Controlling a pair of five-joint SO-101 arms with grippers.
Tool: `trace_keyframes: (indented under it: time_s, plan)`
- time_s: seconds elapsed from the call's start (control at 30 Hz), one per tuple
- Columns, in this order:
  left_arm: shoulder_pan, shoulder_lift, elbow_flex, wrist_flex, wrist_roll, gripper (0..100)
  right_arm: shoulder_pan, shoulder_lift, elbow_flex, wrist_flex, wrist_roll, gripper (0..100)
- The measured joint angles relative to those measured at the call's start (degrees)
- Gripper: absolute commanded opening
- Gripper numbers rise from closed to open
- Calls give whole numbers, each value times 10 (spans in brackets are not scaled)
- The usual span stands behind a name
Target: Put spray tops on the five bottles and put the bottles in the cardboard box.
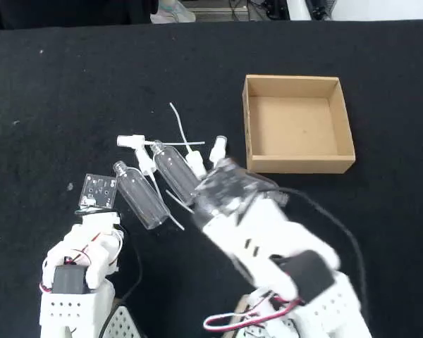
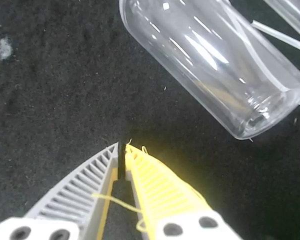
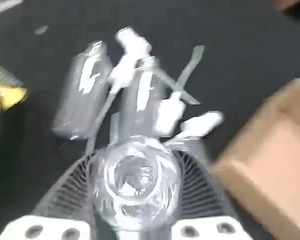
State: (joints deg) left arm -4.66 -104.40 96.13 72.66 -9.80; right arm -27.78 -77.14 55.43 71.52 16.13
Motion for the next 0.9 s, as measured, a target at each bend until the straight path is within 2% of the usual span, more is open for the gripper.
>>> trace_keyframes:
  time_s: [0.1,0.27,0.43,0.63,0.9]
  plan:
    - [0,0,0,0,0,30,101,0,-41,40,25,11]
    - [0,0,0,0,0,30,316,37,-53,53,46,11]
    - [0,0,0,0,0,30,490,173,-56,-18,52,11]
    - [0,0,0,0,0,30,628,348,-56,-206,74,11]
    - [0,0,0,0,0,30,726,531,-56,-382,74,11]
